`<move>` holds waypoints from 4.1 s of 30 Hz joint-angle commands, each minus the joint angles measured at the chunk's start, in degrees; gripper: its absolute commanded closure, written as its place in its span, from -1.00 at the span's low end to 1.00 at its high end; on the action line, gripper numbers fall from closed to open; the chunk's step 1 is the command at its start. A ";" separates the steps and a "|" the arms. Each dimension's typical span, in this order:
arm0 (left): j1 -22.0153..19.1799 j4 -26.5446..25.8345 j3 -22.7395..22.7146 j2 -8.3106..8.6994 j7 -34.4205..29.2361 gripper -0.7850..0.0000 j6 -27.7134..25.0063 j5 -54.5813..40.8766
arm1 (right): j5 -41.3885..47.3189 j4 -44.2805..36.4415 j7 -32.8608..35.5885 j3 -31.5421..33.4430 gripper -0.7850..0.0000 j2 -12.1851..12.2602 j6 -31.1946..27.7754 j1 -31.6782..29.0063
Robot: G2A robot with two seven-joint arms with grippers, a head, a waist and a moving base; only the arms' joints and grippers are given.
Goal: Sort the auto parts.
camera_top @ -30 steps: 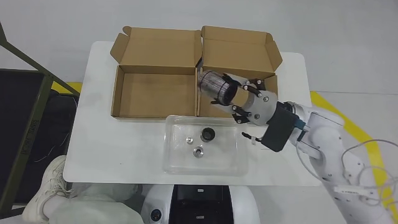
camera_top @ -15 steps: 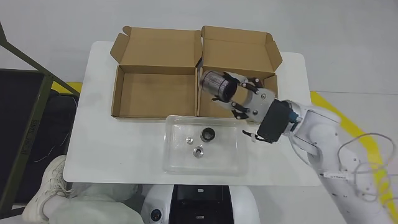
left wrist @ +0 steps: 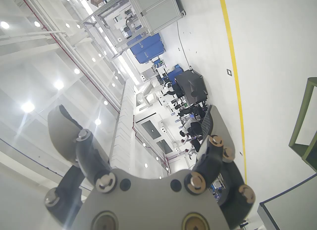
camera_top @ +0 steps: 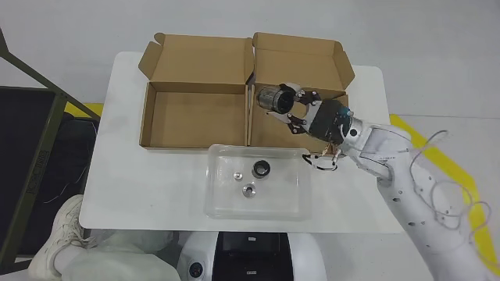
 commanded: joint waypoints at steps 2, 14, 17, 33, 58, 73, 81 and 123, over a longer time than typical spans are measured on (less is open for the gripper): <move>0.00 0.00 0.00 0.00 0.00 -1.00 0.00 0.00 | 1.02 1.97 4.03 -1.14 1.00 -0.38 0.74 1.26; 0.00 0.00 0.00 0.00 0.00 -1.00 0.00 0.00 | 5.69 10.93 15.84 -5.50 1.00 -2.18 4.21 5.64; 0.00 0.00 0.00 0.00 0.00 -1.00 0.00 0.00 | 7.19 13.69 18.29 -6.76 1.00 -2.75 4.31 7.22; 0.00 0.00 0.00 0.00 0.00 -1.00 0.00 0.00 | 10.25 25.60 25.86 -14.29 1.00 -6.48 7.03 15.20; 0.00 0.00 0.00 0.00 0.00 -1.00 0.00 0.00 | 13.64 40.39 28.12 -21.72 0.43 -12.10 4.92 22.85; 0.00 0.00 0.00 0.00 0.00 -1.00 0.00 0.00 | 11.89 39.06 28.15 -21.23 -0.26 -12.87 4.92 22.89; 0.00 0.00 0.00 0.00 0.00 -1.00 0.00 0.00 | 8.40 30.41 29.18 -18.06 -0.43 -11.41 5.18 20.12; 0.00 0.00 0.00 0.00 0.00 -1.00 0.00 0.00 | -5.57 -8.61 32.58 -3.47 -0.63 -2.21 -15.59 -9.83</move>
